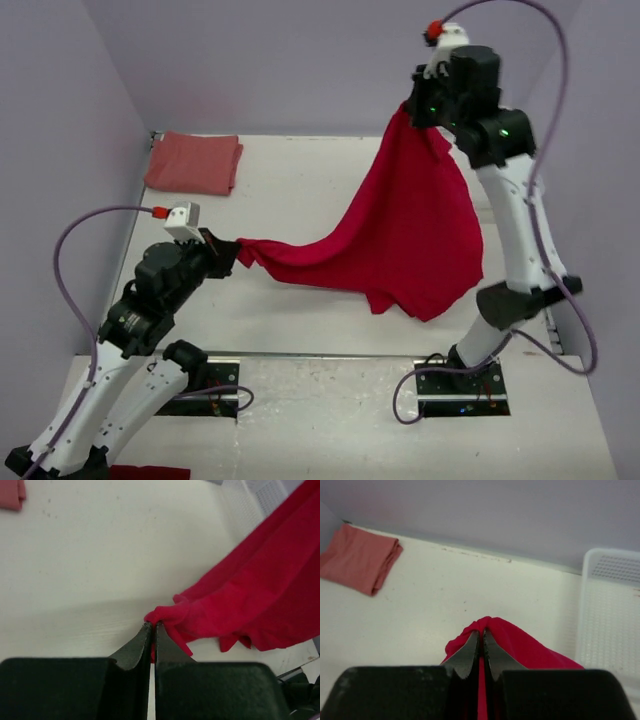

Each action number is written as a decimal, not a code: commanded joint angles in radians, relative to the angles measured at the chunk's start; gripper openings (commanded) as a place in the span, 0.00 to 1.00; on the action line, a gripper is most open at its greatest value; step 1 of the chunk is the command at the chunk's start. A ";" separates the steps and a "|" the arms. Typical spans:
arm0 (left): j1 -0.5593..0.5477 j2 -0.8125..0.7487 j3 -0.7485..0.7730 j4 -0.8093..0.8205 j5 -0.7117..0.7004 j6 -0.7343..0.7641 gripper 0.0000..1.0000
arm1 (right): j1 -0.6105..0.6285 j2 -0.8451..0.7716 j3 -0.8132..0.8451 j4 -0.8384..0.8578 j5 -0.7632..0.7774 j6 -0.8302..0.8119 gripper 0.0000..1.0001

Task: Fold and stack the t-shirts
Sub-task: Flatten out the tshirt

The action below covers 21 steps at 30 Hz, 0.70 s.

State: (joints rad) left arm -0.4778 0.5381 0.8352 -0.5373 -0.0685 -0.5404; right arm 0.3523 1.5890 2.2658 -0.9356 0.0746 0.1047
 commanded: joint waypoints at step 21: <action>0.007 0.273 -0.068 0.178 -0.436 -0.126 0.42 | -0.033 0.550 0.152 0.216 -0.098 -0.135 0.99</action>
State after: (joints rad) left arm -0.4778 0.8280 0.7387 -0.4488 -0.4866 -0.7036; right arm 0.3222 2.2307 2.4313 -0.7380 -0.0566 -0.0051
